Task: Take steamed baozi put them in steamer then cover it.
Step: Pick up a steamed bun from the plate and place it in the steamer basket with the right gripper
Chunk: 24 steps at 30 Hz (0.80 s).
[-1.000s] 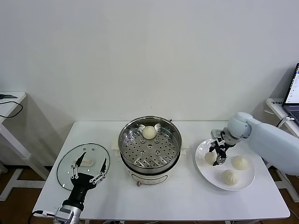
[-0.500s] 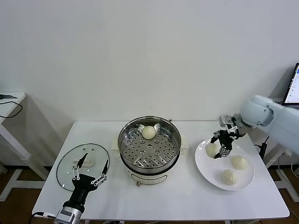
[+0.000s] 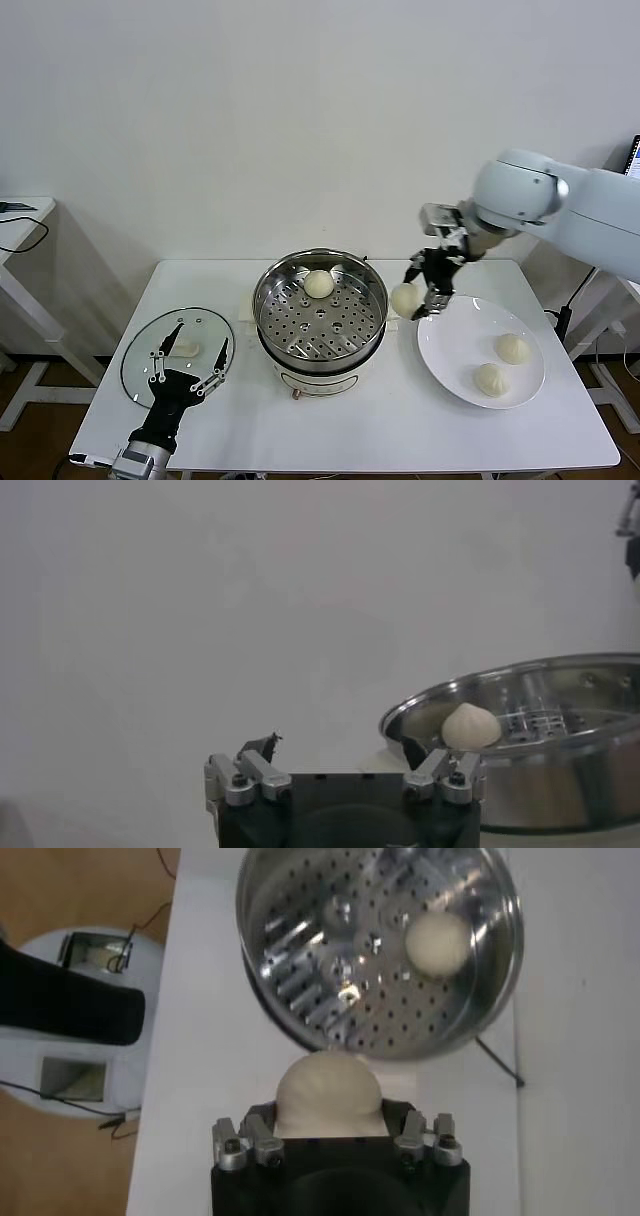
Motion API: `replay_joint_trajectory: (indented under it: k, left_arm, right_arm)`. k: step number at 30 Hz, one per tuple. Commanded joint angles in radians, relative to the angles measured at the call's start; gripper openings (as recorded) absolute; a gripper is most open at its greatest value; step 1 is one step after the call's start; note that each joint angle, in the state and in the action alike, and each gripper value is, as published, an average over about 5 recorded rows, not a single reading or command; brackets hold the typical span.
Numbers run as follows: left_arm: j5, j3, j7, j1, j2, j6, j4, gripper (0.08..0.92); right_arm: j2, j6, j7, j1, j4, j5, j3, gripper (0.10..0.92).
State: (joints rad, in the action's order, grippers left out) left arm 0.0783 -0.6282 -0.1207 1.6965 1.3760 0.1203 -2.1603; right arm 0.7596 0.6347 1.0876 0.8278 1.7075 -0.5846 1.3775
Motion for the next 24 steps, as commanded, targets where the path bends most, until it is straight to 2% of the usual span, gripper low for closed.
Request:
replay_joint_trajectory:
  k: [1,12,24]
  left_arm:
    - [-0.005,-0.005,0.0,-0.001,-0.001,-0.002,-0.004,0.823]
    - [-0.013,-0.016,-0.001,-0.01,0.002,-0.001,0.008,0.823]
    - [-0.021,-0.023,-0.001,-0.024,0.0,-0.005,0.022,0.823]
  right_arm:
    - [0.297,0.105,-0.05,0.007,-0.066,-0.084,0.023,0.696]
    - [0.539,0.121,-0.056,-0.155,-0.32,0.027,-0.04,0.696]
    - [0.709,0.102,-0.037,-0.328,-0.559,0.165,-0.112,0.696]
